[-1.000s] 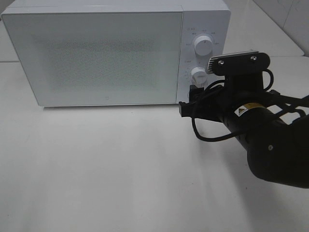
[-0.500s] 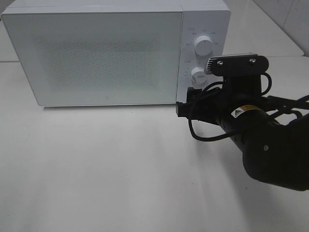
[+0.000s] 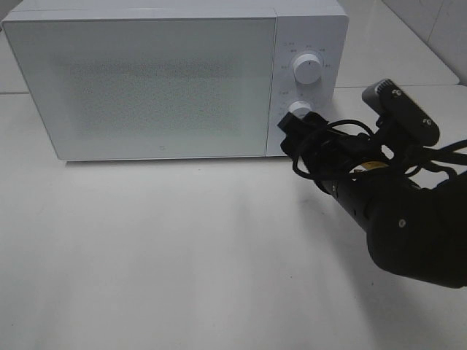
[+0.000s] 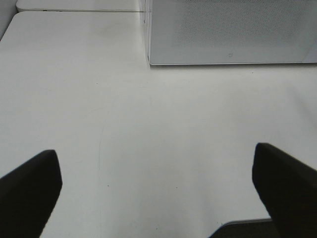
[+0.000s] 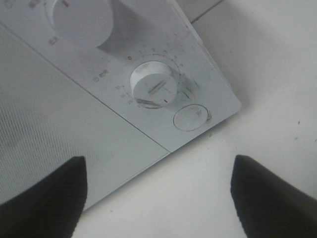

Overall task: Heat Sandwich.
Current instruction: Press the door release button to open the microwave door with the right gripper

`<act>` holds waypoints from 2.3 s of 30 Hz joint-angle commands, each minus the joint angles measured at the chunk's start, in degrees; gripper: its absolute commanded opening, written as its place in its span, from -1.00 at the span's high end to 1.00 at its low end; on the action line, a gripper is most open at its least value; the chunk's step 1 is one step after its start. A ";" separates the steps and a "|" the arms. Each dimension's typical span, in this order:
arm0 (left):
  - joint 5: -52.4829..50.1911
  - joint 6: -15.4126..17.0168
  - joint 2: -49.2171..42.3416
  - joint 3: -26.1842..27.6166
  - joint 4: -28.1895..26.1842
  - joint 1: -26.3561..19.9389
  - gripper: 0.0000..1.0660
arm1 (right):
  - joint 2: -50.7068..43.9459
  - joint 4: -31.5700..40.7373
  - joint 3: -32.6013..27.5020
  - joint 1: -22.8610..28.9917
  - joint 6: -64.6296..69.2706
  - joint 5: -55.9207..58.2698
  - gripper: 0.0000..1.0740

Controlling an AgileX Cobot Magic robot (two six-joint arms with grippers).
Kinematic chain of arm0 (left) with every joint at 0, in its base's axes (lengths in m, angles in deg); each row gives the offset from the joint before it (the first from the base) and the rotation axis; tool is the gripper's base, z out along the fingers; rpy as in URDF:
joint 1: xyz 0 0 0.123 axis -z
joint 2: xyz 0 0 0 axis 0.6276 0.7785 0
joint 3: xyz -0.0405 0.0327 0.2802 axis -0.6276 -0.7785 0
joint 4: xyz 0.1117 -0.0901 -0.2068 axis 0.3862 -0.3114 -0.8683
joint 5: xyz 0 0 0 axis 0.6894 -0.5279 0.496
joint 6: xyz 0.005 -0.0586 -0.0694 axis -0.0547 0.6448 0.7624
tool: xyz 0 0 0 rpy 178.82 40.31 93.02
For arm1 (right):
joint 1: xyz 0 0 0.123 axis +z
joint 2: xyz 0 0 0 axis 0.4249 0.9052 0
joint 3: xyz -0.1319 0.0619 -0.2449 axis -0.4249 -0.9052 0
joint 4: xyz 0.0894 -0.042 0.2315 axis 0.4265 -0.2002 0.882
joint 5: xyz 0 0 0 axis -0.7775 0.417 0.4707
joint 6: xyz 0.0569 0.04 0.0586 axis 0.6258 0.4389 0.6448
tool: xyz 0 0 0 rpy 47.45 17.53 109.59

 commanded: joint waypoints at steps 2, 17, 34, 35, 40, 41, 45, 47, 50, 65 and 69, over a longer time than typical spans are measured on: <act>-0.74 0.17 -0.23 -0.23 -0.46 -0.17 -0.83 | -0.11 -0.06 0.29 0.11 16.04 0.74 -0.34; -0.74 0.17 -0.23 -0.23 -0.46 -0.17 -0.83 | -0.11 0.00 0.29 0.11 46.18 0.69 0.41; -0.74 0.17 -0.23 -0.23 -0.46 -0.17 -0.83 | -0.11 -0.06 0.29 -0.06 49.73 0.92 1.00; -0.74 0.17 -0.23 -0.23 -0.46 -0.17 -0.83 | -0.11 -0.06 0.29 -0.06 49.68 0.92 1.00; -0.74 0.17 -0.23 -0.23 -0.46 -0.17 -0.83 | 2.41 -1.20 1.03 -1.43 49.90 1.09 1.00; -0.74 0.17 -0.23 -0.23 -0.46 -0.17 -0.83 | 3.15 -1.55 1.38 -1.43 50.19 1.03 1.00; -0.74 0.17 -0.23 -0.23 -0.46 -0.17 -0.83 | 5.33 -1.72 2.58 -1.43 51.22 1.03 1.00; -0.74 0.17 -0.23 -0.23 -0.46 -0.17 -0.83 | 7.16 -2.75 3.84 -2.41 51.39 1.26 1.00; -0.74 0.17 -0.23 -0.23 -0.46 -0.17 -0.83 | 8.42 -4.70 4.87 -3.50 51.85 1.72 1.00; -0.74 0.17 -0.23 -0.23 -0.46 -0.17 -0.83 | 15.41 -11.29 12.38 -10.20 52.71 5.84 1.00; -0.74 0.11 -0.23 -0.23 -0.46 -0.17 -0.83 | 17.07 -12.61 14.73 -11.75 52.71 6.99 1.00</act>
